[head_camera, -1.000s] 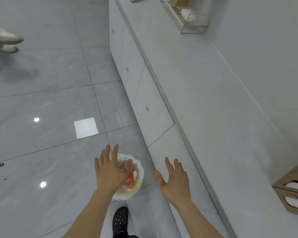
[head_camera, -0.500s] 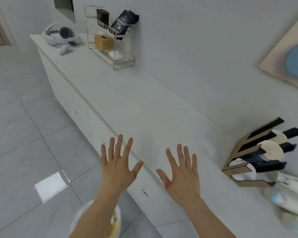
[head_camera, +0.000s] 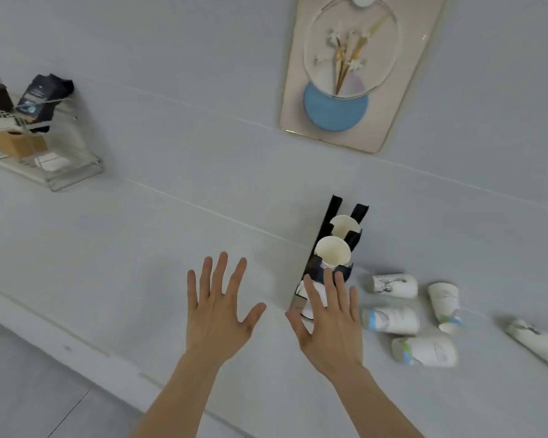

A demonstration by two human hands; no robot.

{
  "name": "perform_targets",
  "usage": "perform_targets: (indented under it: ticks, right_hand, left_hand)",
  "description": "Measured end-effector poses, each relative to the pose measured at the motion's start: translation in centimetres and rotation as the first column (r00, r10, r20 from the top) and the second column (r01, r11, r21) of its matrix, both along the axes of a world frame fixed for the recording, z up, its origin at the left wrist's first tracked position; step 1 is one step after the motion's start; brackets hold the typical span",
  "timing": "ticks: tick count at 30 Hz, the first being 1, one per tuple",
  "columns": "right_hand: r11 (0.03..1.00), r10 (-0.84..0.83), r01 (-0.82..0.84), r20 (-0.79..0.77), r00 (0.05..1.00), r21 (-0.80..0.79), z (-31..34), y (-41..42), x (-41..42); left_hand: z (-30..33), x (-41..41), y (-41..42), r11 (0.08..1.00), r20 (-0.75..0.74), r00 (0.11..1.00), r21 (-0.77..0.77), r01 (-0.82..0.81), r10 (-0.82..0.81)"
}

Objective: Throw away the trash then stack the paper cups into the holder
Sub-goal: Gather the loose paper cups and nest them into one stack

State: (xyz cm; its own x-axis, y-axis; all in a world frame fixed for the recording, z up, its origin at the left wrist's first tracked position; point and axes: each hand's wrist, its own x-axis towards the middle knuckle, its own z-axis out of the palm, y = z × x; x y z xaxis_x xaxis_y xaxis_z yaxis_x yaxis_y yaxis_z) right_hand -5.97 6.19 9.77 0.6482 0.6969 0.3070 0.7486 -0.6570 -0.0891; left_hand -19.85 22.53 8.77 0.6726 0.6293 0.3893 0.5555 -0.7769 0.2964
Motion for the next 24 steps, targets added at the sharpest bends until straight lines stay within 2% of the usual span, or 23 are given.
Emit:
perform_targets:
  ticks: [4,9,13,15,18,21,24]
  right_hand:
    - [0.993,-0.076,0.080,-0.054,0.996,0.091,-0.6,-6.3,7.0]
    - [0.969,-0.195,0.210,-0.118,0.974,0.127,-2.8,-14.6,15.5]
    - [0.916,-0.358,0.390,-0.250,0.900,0.092,-5.2,-20.8,20.2]
    - [0.880,-0.418,0.474,-0.407,0.812,0.042,-5.7,-23.2,22.0]
    - [0.811,-0.473,0.583,-0.629,0.617,-0.039,-6.8,-26.3,23.8]
    - [0.751,-0.482,0.653,-0.759,0.438,-0.100,-8.0,-28.4,24.6]
    - [0.730,-0.432,0.664,-0.862,0.265,-0.162,-9.5,-29.5,25.0]
  left_hand:
    - [0.9,8.0,-5.4,0.993,0.014,0.994,0.043,0.110,-0.110]
    - [2.0,18.1,-11.8,0.974,0.031,0.977,0.090,0.209,-0.212]
    - [1.8,24.3,-17.3,0.956,0.040,0.956,0.061,0.287,-0.290]
    - [0.7,26.5,-19.7,0.942,0.014,0.942,0.015,0.335,-0.335]
    - [-1.8,28.9,-23.0,0.914,-0.047,0.916,-0.094,0.394,-0.399]
    - [-4.4,30.1,-25.4,0.881,-0.102,0.888,-0.218,0.421,-0.449]
    - [-6.7,30.8,-26.9,0.849,-0.170,0.860,-0.337,0.408,-0.481]
